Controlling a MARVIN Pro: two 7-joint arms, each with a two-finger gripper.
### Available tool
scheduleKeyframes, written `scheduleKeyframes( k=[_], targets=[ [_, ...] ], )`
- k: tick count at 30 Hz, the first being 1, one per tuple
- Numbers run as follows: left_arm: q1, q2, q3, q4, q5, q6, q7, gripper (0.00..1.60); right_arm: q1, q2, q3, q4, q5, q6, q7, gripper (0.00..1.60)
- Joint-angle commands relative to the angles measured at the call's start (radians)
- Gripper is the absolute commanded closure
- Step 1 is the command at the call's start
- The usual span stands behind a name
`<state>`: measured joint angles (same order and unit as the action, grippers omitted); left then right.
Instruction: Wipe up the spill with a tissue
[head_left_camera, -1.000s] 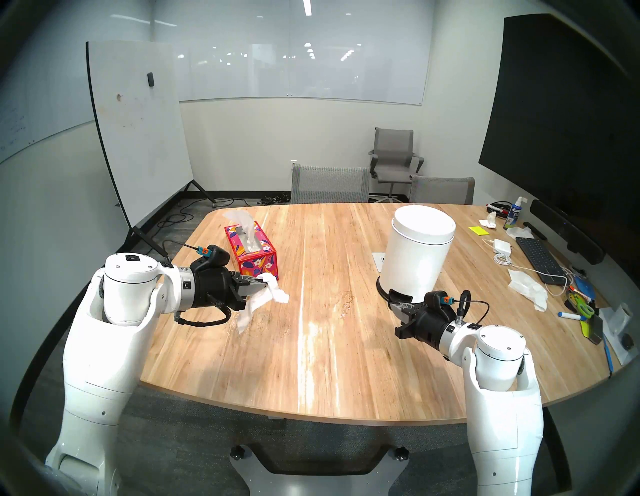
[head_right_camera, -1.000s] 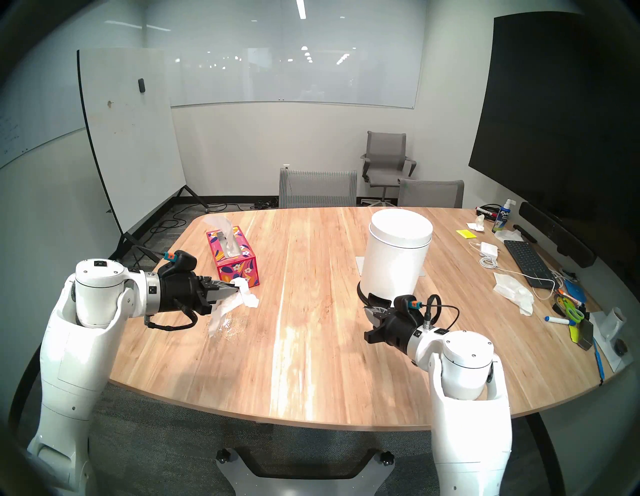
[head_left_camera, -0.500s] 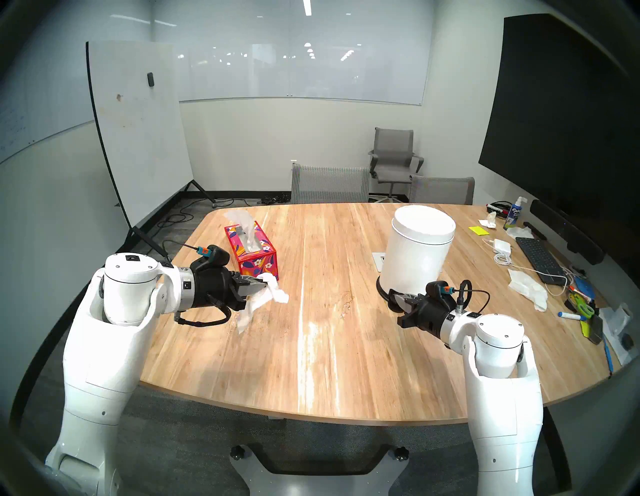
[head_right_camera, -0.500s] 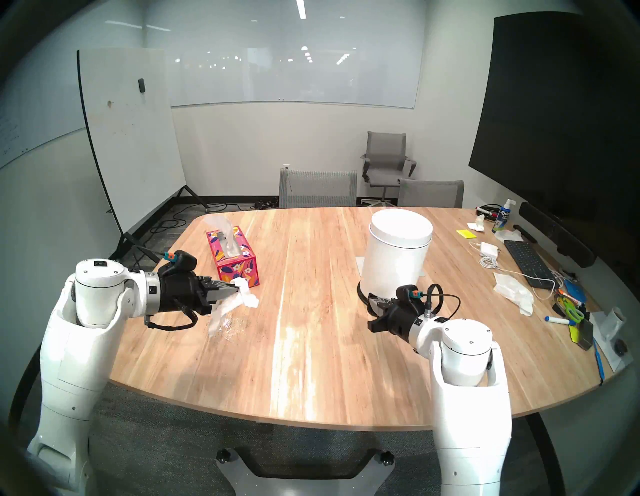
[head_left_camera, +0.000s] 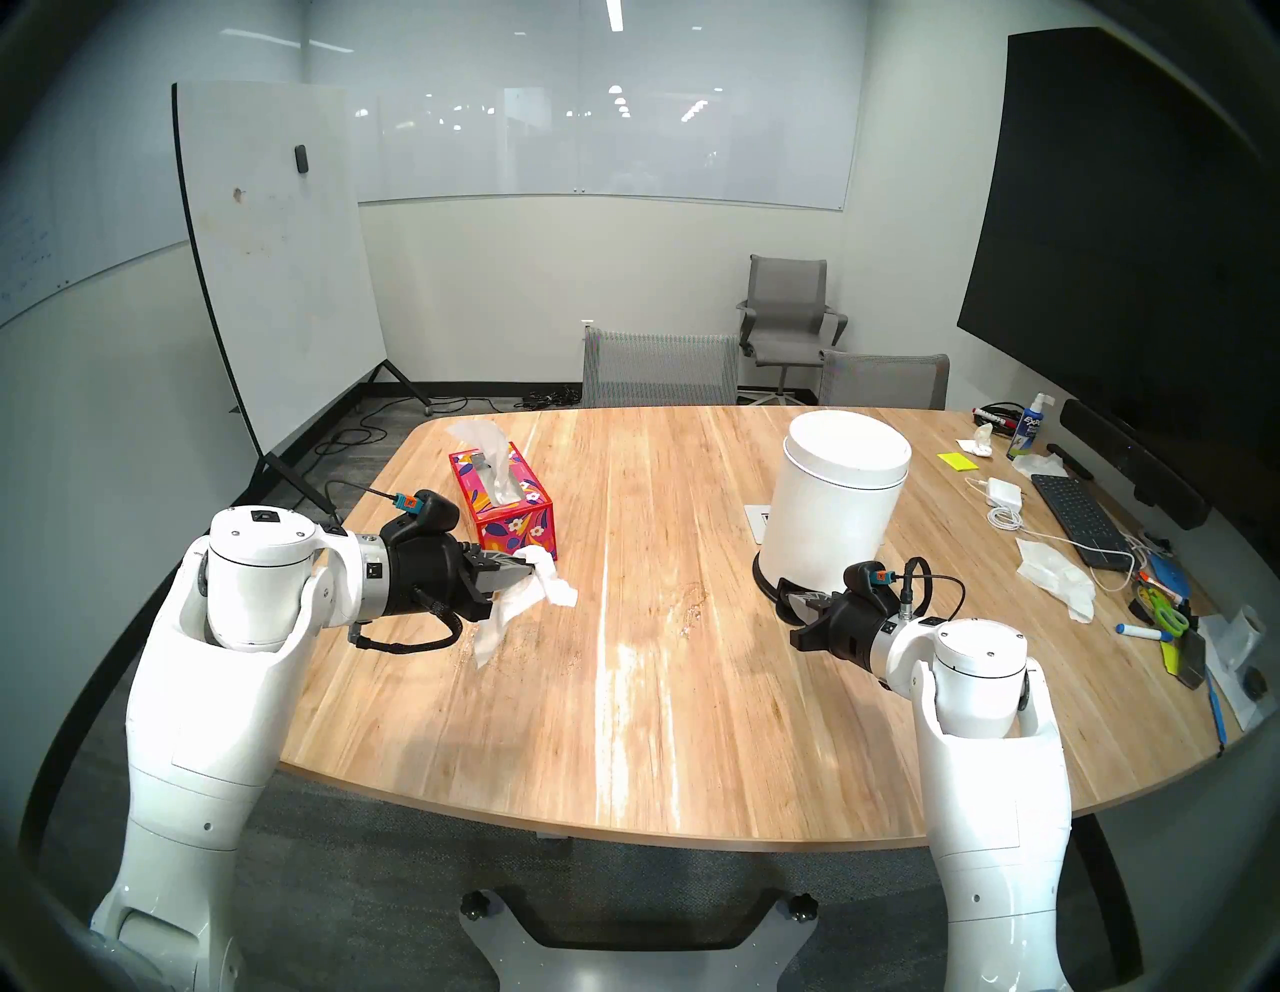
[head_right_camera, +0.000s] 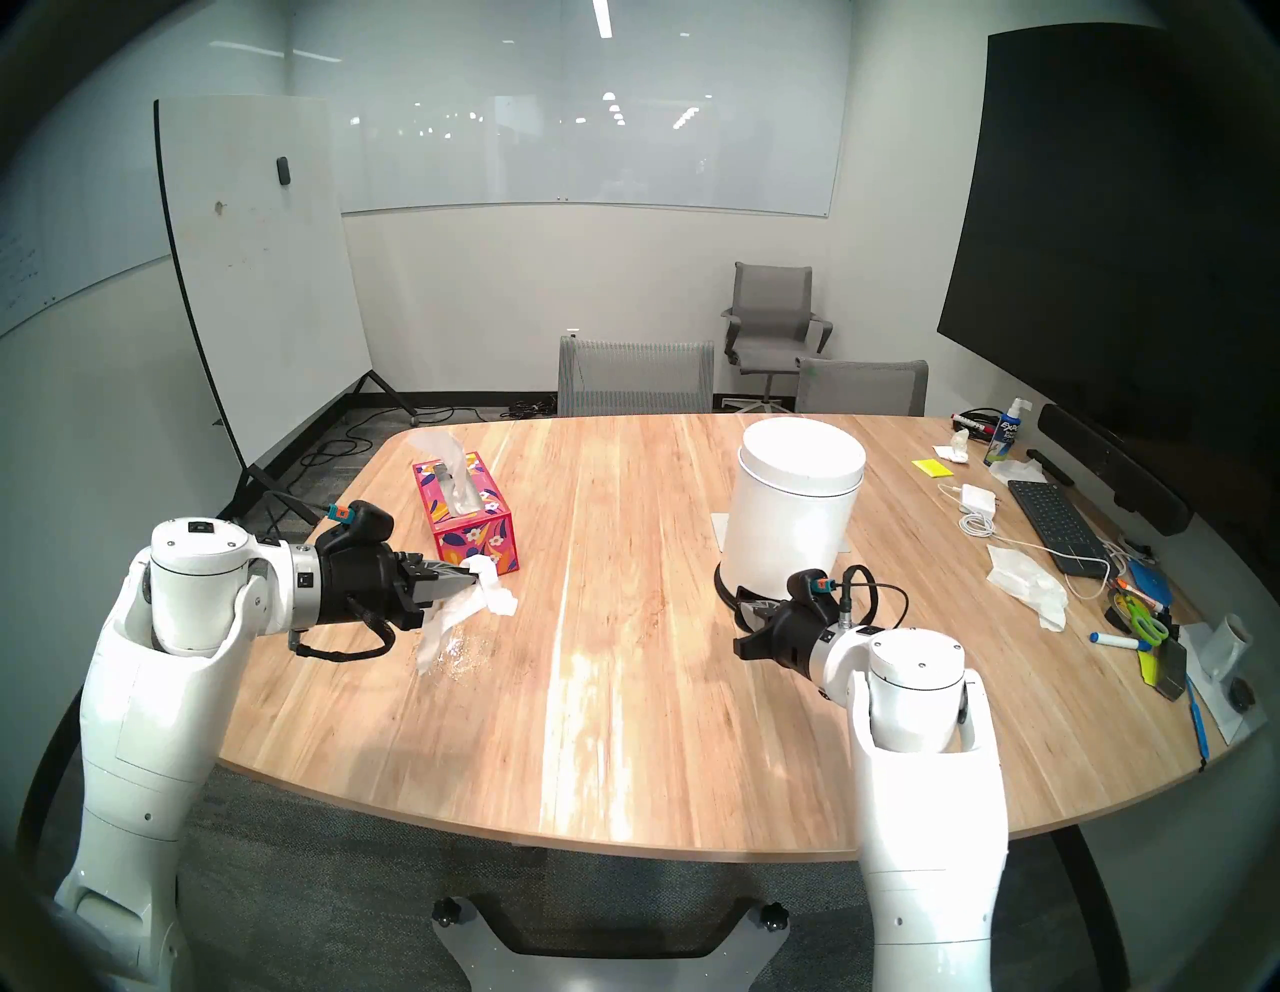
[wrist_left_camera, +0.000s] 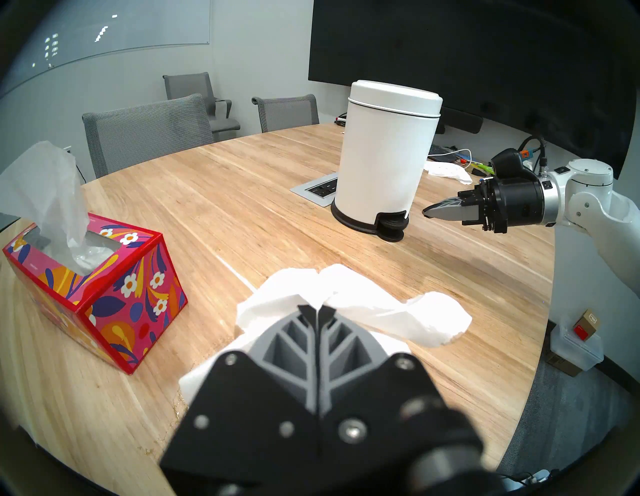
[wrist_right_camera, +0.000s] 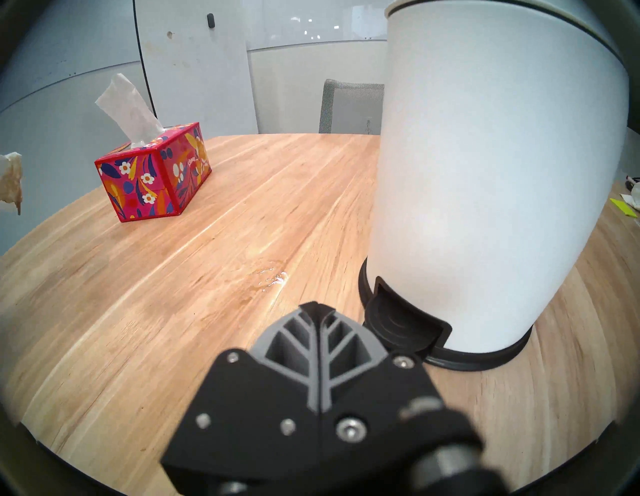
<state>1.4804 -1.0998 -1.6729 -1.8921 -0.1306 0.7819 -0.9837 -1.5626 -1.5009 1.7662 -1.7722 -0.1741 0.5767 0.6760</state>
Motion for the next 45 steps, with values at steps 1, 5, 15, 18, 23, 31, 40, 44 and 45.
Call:
scheduleKeyframes(
  k=[1, 5, 15, 18, 23, 31, 40, 44, 45],
  targets=[
    [-0.009, 0.002, -0.004, -0.012, 0.000, 0.001, 0.001, 1.60, 0.056, 0.004, 0.000, 0.005, 0.004, -0.015, -0.004, 1.60],
    [-0.009, 0.002, -0.004, -0.012, 0.000, 0.001, 0.001, 1.60, 0.066, 0.006, 0.000, 0.020, 0.003, -0.017, -0.010, 1.60],
    [-0.009, 0.002, -0.004, -0.012, 0.000, 0.001, 0.001, 1.60, 0.094, 0.016, 0.016, 0.073, 0.014, -0.035, -0.019, 1.60],
    [-0.009, 0.002, -0.004, -0.012, 0.000, 0.001, 0.001, 1.60, 0.100, 0.016, 0.019, 0.089, 0.015, -0.036, -0.021, 1.60],
    [-0.009, 0.002, -0.004, -0.012, 0.000, 0.001, 0.001, 1.60, 0.101, 0.016, 0.022, 0.123, 0.017, -0.056, -0.023, 1.60],
    [-0.009, 0.002, -0.004, -0.012, 0.000, 0.001, 0.001, 1.60, 0.096, 0.021, 0.015, 0.147, 0.009, -0.082, -0.032, 1.60],
    [-0.009, 0.002, -0.004, -0.012, 0.000, 0.001, 0.001, 1.60, 0.098, 0.024, 0.008, 0.170, 0.010, -0.096, -0.043, 1.60],
    [-0.009, 0.002, -0.004, -0.012, 0.000, 0.001, 0.001, 1.60, 0.101, 0.028, 0.005, 0.184, 0.009, -0.109, -0.050, 1.60],
    [-0.009, 0.002, -0.004, -0.012, 0.000, 0.001, 0.001, 1.60, 0.102, 0.028, 0.006, 0.187, 0.010, -0.111, -0.051, 1.60]
  ],
)
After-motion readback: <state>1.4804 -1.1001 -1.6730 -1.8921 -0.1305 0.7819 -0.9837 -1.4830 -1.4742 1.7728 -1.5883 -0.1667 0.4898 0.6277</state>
